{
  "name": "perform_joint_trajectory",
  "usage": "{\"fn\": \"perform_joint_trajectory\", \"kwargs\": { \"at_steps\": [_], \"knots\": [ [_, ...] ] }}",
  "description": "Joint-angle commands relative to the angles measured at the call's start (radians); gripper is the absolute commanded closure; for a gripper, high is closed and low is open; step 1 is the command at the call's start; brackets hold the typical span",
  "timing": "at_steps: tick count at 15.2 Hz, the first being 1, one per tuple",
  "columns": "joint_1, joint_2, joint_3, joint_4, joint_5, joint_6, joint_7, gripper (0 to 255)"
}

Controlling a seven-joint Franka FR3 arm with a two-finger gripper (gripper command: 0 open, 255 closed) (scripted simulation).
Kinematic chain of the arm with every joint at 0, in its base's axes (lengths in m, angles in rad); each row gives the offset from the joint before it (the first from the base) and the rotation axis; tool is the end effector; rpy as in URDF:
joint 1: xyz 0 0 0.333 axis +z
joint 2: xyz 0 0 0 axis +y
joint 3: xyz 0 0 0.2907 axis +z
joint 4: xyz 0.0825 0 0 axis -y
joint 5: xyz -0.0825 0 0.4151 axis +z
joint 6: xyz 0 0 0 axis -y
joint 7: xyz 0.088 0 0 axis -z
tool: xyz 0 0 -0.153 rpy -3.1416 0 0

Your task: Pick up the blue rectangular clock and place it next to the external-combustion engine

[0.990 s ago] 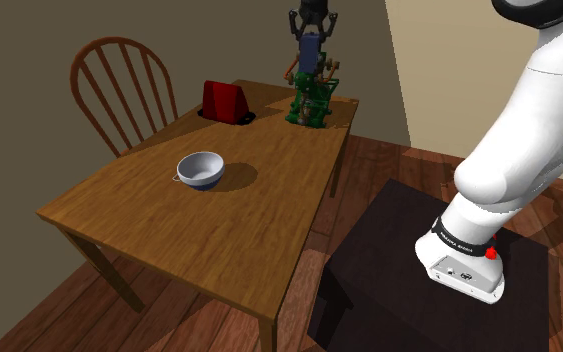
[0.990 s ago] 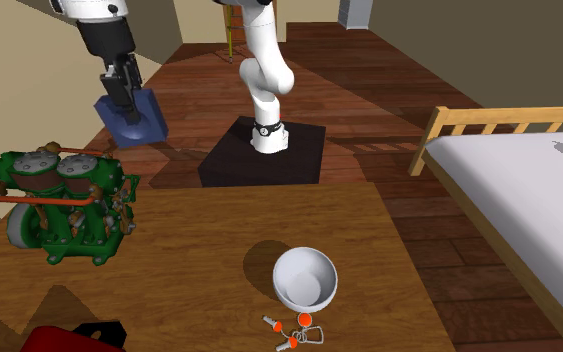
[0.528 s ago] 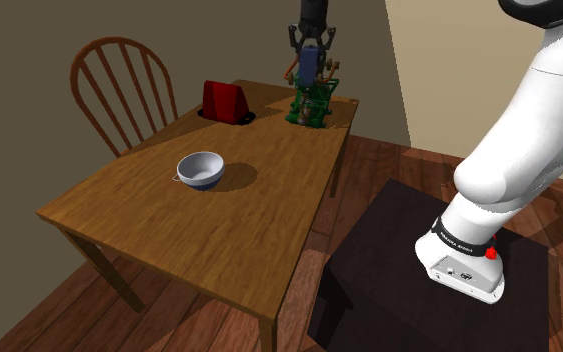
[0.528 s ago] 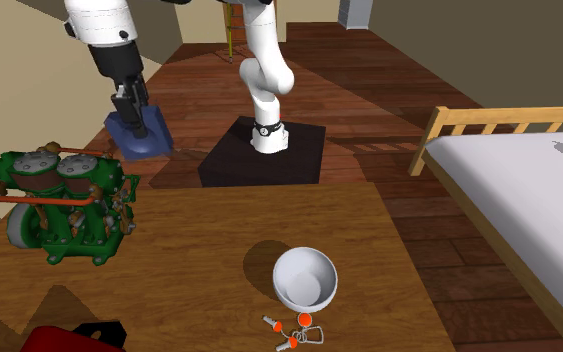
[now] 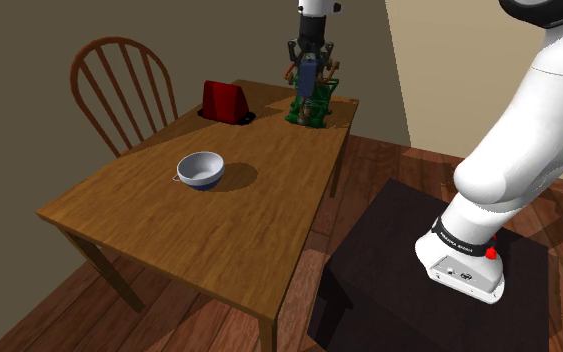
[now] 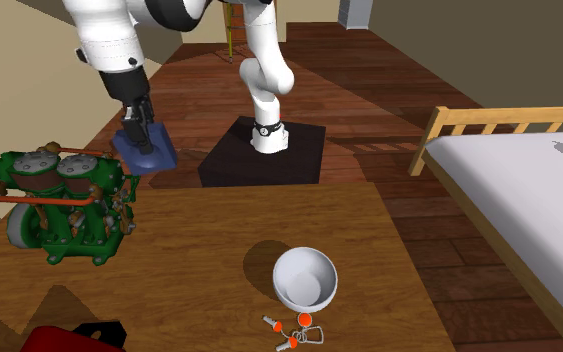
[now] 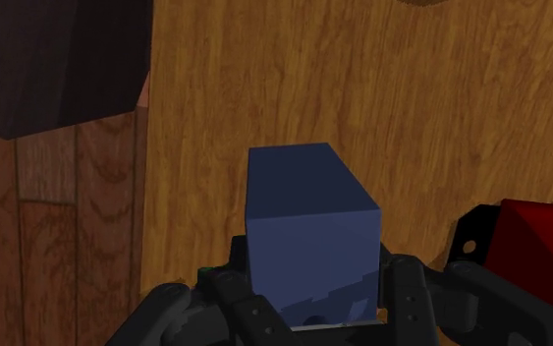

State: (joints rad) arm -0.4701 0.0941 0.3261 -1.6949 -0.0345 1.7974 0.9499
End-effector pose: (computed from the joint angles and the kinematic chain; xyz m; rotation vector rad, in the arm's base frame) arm 0.6135 -0.0981 0.4560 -2.6864 1.6248 -0.0216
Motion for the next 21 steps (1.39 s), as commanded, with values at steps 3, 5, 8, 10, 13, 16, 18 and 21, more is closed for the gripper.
{"fn": "perform_joint_trajectory", "kwargs": {
  "at_steps": [3, 5, 8, 10, 13, 16, 18, 21],
  "knots": [
    [-0.001, 0.001, -0.001, -0.053, -0.001, 0.055, 0.0, 255],
    [-0.001, 0.004, -0.001, -0.077, -0.002, 0.081, 0.001, 255],
    [-0.001, 0.009, -0.001, -0.111, -0.004, 0.12, 0.003, 255],
    [-0.001, 0.014, -0.002, -0.133, -0.006, 0.146, 0.004, 255],
    [0.0, 0.022, -0.002, -0.163, -0.01, 0.185, 0.007, 255],
    [0.0, 0.033, -0.003, -0.191, -0.014, 0.223, 0.01, 255],
    [0.001, 0.041, -0.003, -0.209, -0.018, 0.248, 0.012, 255],
    [0.002, 0.054, -0.004, -0.233, -0.023, 0.285, 0.016, 255]
  ]
}}
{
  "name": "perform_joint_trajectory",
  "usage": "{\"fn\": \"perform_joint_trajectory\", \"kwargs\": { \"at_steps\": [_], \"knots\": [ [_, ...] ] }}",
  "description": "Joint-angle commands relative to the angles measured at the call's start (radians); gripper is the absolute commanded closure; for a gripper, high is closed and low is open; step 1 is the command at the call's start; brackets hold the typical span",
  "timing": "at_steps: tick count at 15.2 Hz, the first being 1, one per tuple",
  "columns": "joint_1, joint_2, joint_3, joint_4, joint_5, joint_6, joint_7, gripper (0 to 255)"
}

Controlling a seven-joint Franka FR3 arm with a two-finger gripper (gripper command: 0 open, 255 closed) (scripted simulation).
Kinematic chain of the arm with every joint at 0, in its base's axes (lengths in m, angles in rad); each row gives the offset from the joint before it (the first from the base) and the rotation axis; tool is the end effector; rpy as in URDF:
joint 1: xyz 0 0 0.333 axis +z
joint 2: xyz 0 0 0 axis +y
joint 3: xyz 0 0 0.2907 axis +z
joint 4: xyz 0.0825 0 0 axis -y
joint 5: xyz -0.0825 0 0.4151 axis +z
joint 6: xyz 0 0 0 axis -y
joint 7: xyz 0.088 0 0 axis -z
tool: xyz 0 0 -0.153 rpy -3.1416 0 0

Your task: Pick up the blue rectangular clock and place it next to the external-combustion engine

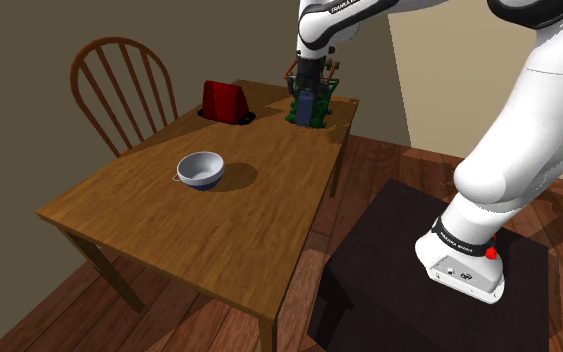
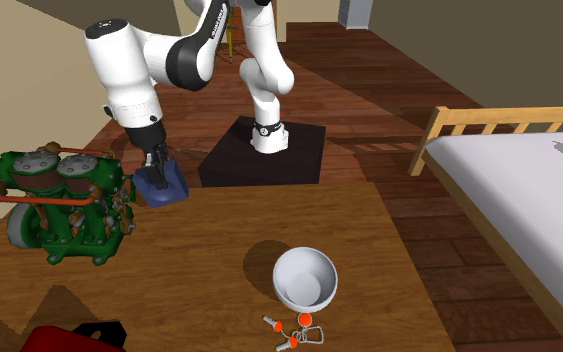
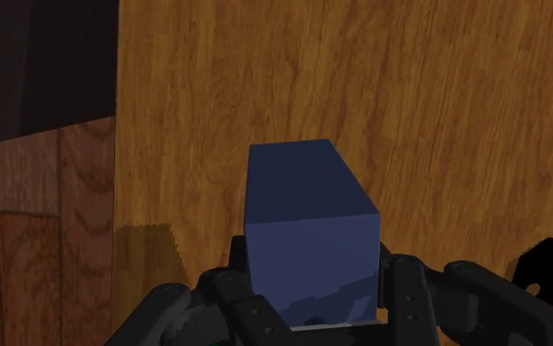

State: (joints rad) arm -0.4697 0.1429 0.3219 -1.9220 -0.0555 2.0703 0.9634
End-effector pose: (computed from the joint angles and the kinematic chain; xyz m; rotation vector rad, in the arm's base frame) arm 0.6087 -0.0979 0.3366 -2.6863 1.6254 -0.0214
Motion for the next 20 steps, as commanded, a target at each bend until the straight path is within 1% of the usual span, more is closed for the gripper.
{"fn": "perform_joint_trajectory", "kwargs": {
  "at_steps": [1, 17, 20],
  "knots": [
    [0.002, 0.011, 0.0, -0.014, -0.005, 0.024, 0.004, 255],
    [0.012, 0.116, -0.012, -0.108, -0.053, 0.218, 0.037, 255],
    [0.012, 0.116, -0.012, -0.108, -0.053, 0.218, 0.037, 255]
  ]
}}
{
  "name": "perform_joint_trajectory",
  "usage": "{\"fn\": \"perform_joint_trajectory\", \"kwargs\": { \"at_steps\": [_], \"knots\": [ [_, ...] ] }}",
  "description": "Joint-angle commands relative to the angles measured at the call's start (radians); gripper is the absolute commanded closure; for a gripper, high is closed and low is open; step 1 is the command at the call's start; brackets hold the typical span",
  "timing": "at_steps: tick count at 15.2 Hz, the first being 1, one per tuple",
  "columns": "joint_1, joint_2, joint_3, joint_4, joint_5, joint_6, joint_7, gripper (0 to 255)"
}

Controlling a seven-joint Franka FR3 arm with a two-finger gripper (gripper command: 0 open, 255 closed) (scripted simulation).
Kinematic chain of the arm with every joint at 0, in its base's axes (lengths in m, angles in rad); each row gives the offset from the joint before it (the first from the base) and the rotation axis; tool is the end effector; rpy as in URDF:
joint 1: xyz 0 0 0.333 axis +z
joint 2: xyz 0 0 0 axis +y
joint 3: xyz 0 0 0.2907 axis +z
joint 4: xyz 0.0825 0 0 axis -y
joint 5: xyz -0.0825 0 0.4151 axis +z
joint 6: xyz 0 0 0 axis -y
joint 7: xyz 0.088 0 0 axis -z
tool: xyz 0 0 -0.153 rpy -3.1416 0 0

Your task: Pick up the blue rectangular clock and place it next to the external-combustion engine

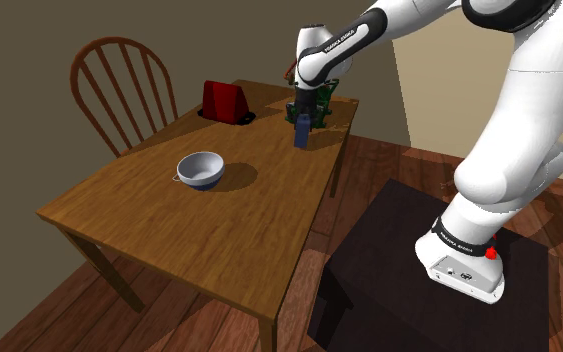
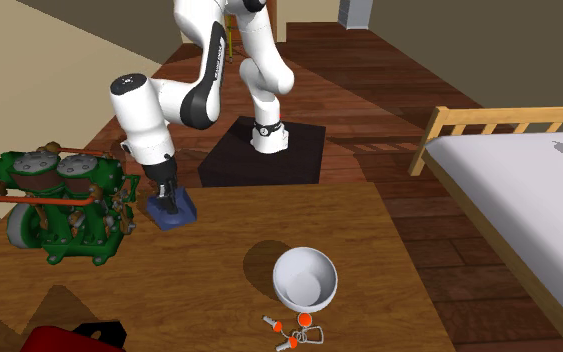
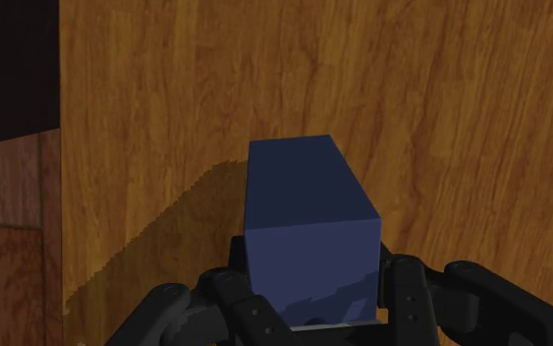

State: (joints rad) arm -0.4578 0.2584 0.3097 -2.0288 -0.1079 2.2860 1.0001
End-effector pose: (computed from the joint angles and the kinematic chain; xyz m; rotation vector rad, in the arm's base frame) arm 0.6031 -0.0947 0.2367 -2.6864 1.6250 -0.0216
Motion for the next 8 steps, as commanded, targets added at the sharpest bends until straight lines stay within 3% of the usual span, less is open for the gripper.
{"fn": "perform_joint_trajectory", "kwargs": {
  "at_steps": [1, 5, 6, 8],
  "knots": [
    [0.0, 0.001, 0.0, -0.001, -0.001, 0.002, 0.0, 255],
    [0.0, 0.001, 0.0, -0.001, -0.001, 0.002, 0.0, 255],
    [0.0, 0.001, 0.0, -0.001, -0.001, 0.002, 0.0, 0],
    [0.0, 0.001, 0.0, -0.001, -0.001, 0.002, 0.0, 0]
  ]
}}
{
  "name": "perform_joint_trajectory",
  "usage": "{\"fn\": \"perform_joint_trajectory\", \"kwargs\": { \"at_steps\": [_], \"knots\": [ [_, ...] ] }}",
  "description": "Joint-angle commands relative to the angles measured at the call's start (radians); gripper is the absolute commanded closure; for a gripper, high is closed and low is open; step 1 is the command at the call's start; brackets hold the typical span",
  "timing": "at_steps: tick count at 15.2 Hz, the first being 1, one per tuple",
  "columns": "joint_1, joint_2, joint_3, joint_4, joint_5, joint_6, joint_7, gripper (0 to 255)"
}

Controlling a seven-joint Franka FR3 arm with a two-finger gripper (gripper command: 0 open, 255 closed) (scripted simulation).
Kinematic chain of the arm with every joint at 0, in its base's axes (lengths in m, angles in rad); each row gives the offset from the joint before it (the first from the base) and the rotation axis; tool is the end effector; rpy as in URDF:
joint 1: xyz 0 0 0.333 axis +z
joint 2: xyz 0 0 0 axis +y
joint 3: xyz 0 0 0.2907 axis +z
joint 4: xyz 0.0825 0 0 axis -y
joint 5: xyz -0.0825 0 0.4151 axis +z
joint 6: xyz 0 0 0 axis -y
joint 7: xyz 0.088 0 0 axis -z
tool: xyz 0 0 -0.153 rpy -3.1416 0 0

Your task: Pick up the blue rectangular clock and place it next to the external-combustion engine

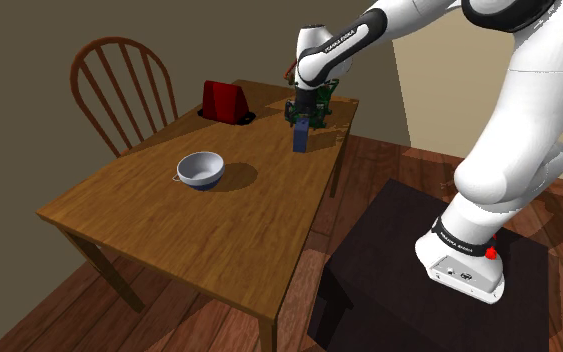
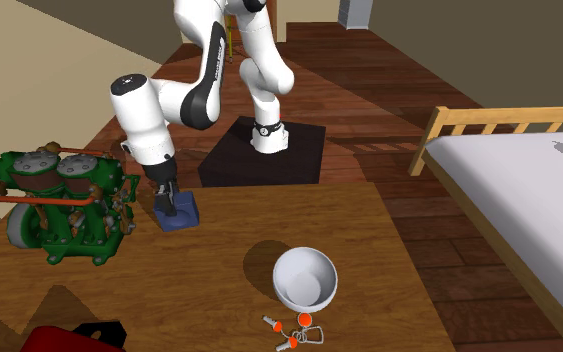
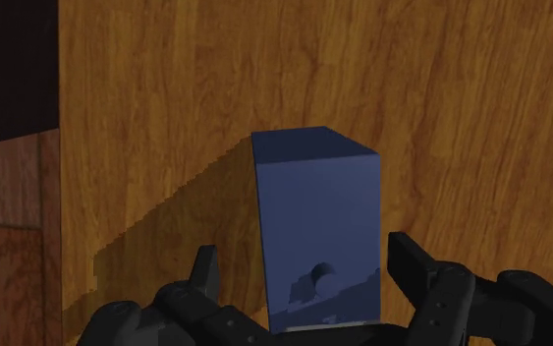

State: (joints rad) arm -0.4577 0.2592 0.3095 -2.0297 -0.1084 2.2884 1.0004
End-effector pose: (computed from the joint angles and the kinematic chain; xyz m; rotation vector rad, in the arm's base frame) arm 0.6031 -0.0947 0.2361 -2.6862 1.6248 -0.0227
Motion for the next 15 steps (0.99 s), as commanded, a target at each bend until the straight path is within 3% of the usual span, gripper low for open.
{"fn": "perform_joint_trajectory", "kwargs": {
  "at_steps": [1, 3, 7, 15],
  "knots": [
    [0.0, 0.0, 0.0, 0.0, 0.0, 0.0, 0.0, 0],
    [0.0, 0.0, 0.0, 0.0, 0.0, 0.0, 0.0, 0],
    [-0.008, -0.07, 0.01, 0.045, 0.032, -0.111, -0.021, 0],
    [-0.008, -0.07, 0.01, 0.045, 0.032, -0.111, -0.021, 0]
  ]
}}
